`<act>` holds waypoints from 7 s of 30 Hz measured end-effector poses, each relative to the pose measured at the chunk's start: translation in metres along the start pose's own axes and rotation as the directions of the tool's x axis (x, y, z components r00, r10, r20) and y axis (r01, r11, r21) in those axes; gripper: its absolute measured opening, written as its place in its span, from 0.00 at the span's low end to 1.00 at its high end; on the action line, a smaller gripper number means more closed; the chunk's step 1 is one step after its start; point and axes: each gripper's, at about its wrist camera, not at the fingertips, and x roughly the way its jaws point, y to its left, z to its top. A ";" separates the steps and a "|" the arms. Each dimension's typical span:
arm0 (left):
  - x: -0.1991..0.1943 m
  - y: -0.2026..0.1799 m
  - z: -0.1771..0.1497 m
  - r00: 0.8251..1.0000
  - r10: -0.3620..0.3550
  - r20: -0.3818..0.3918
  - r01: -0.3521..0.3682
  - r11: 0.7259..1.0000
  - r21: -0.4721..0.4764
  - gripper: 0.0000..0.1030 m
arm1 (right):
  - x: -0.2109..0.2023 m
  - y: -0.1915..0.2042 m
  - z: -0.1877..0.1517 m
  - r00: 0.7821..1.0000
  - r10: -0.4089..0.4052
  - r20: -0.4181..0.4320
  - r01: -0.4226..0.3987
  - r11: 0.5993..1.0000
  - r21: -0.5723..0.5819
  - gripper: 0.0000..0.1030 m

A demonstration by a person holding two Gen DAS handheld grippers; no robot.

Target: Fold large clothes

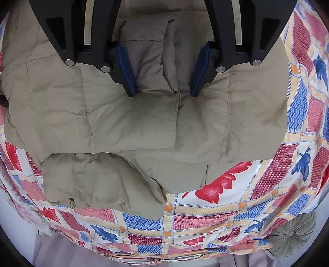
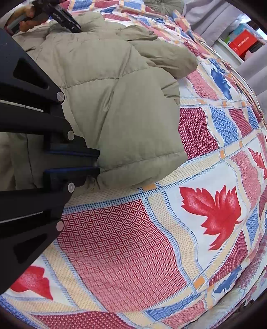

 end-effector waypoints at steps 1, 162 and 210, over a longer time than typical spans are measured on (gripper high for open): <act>-0.005 0.001 0.000 1.000 0.007 0.003 -0.007 1.000 0.002 0.55 | -0.007 0.001 0.000 1.000 0.006 0.004 -0.006 1.000 0.000 0.12; -0.023 0.077 0.075 0.983 -0.127 0.131 0.147 0.976 -0.158 0.14 | -0.027 0.111 0.070 0.977 0.209 0.046 -0.205 0.976 -0.075 0.08; 0.000 0.066 0.067 0.997 0.049 0.054 -0.044 0.995 -0.091 0.26 | 0.020 0.100 0.069 0.998 0.045 0.049 -0.038 0.990 -0.134 0.10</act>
